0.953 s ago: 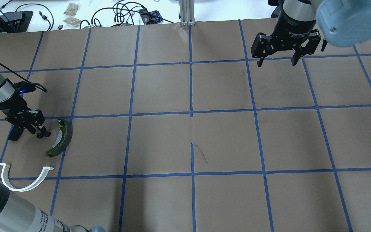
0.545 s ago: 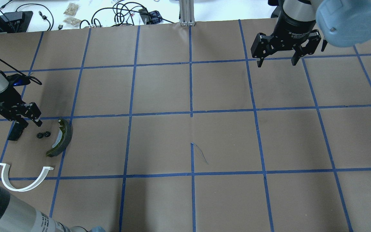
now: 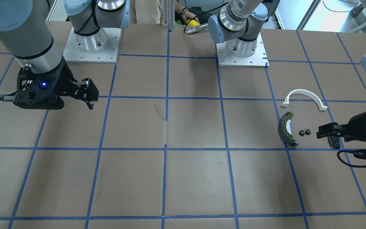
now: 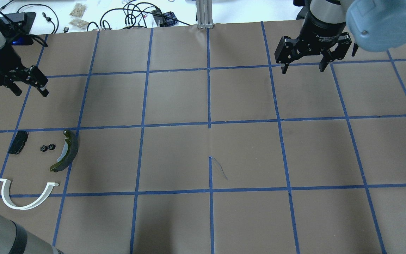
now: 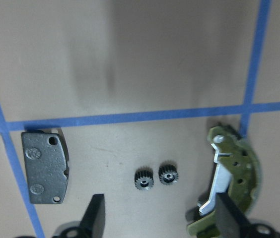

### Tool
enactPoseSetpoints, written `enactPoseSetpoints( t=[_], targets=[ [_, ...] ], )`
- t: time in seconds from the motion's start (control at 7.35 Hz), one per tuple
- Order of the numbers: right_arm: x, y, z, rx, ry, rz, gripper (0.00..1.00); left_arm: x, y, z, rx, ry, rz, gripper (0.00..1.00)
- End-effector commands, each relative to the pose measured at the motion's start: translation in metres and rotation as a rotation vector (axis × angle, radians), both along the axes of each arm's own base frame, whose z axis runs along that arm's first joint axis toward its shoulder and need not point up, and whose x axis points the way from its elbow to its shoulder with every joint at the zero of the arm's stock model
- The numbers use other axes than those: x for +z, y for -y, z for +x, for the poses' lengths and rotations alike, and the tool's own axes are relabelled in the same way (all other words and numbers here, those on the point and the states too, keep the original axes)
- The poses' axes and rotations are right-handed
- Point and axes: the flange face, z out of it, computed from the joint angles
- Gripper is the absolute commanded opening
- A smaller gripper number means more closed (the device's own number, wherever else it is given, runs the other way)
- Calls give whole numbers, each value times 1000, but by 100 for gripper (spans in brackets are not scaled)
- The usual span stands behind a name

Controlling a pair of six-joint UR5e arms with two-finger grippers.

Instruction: Place bearing gear from tray to pile

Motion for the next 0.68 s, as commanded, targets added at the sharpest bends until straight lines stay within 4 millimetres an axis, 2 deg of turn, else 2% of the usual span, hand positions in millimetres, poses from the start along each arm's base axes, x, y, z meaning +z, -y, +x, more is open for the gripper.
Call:
enactPoseSetpoints(
  t=[0.0,0.27,0.41,0.54],
  targets=[
    [0,0,0,0,-2,0,100,63,0,-98,30,61,-99,100],
    [0,0,0,0,1,0,100,101,-25,-179,-39,37,-168,100],
    [-1,0,0,0,1,2,100,115,-39,-208,-22,40,-183,100],
    [-1,1,0,0,2,0,100,109,-50,-243,-63,50,-163,100]
  ],
)
